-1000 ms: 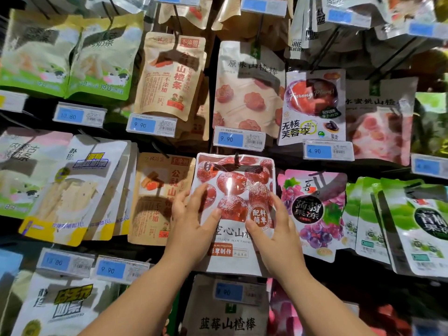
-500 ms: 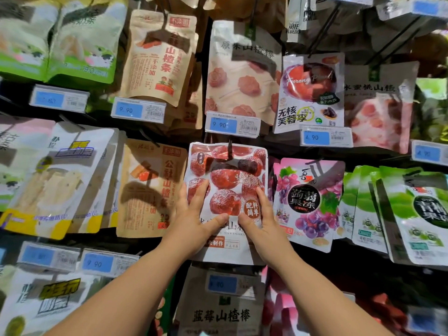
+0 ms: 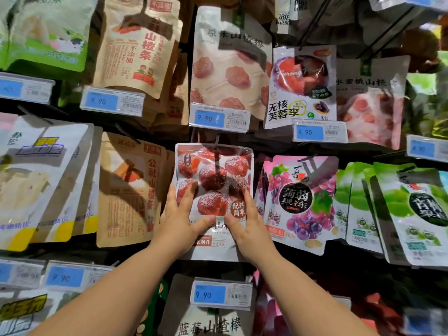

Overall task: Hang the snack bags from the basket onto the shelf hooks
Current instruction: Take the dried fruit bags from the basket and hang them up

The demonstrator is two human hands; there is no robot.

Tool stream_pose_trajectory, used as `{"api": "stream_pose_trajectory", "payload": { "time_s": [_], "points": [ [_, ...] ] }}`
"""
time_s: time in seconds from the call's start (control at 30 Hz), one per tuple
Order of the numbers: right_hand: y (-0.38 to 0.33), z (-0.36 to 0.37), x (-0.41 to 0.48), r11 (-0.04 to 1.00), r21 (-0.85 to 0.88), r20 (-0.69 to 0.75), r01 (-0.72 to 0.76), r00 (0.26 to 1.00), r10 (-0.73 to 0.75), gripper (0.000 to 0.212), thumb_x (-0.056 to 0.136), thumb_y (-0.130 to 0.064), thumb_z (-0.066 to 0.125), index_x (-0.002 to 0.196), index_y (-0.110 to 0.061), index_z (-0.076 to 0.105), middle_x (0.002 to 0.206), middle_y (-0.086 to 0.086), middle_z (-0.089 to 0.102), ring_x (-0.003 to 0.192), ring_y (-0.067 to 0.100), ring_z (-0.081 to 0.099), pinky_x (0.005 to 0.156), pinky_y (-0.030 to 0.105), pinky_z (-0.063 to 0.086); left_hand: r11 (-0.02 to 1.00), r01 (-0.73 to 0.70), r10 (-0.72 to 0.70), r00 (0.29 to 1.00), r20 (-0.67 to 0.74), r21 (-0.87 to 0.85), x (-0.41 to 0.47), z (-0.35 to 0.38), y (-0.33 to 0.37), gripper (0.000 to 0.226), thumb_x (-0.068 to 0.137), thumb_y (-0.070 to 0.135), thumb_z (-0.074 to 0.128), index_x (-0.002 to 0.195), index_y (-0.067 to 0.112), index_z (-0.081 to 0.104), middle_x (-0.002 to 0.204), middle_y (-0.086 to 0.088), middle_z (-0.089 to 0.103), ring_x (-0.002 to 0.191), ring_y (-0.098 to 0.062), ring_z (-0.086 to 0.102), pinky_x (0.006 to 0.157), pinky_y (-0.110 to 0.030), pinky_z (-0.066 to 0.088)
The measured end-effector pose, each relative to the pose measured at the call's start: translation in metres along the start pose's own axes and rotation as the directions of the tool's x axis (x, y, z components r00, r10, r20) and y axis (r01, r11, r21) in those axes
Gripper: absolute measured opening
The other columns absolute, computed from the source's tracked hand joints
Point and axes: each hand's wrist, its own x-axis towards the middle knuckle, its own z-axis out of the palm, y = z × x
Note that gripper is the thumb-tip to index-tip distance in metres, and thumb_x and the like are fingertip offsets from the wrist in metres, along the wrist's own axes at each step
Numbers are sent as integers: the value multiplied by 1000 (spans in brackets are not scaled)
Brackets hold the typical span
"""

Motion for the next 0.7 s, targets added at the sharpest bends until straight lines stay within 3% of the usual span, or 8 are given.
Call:
{"api": "stream_pose_trajectory", "payload": {
  "time_s": [0.43, 0.6, 0.7],
  "points": [
    [-7, -3, -15, 999, -36, 8, 3, 1000, -3, 79, 91, -65, 44, 152, -51, -5, 161, -2, 25, 146, 18, 29, 111, 34, 30, 1000, -16, 16, 998, -66, 6, -15, 1, 4, 93, 86, 63, 55, 149, 52, -12, 161, 3, -24, 151, -28, 0, 117, -50, 21],
    [-14, -15, -37, 992, -126, 9, 25, 1000, -24, 75, 94, -60, 48, 155, -46, 6, 158, -5, 28, 145, 14, 29, 112, 31, 30, 994, -44, 57, 990, -128, 103, -31, -10, 11, 86, 87, 65, 48, 153, 47, -5, 161, 4, -23, 150, -25, -13, 120, -53, 9],
    [-21, -31, -52, 975, -219, -45, 44, 997, -56, 68, 94, -57, 53, 153, -36, 25, 149, -9, 36, 137, 11, 38, 107, 27, 34, 990, -75, 96, 980, -174, 121, -38, -21, 19, 82, 88, 60, 53, 154, 40, 8, 163, 6, -15, 149, -22, -11, 120, -53, 8]
  ]
}}
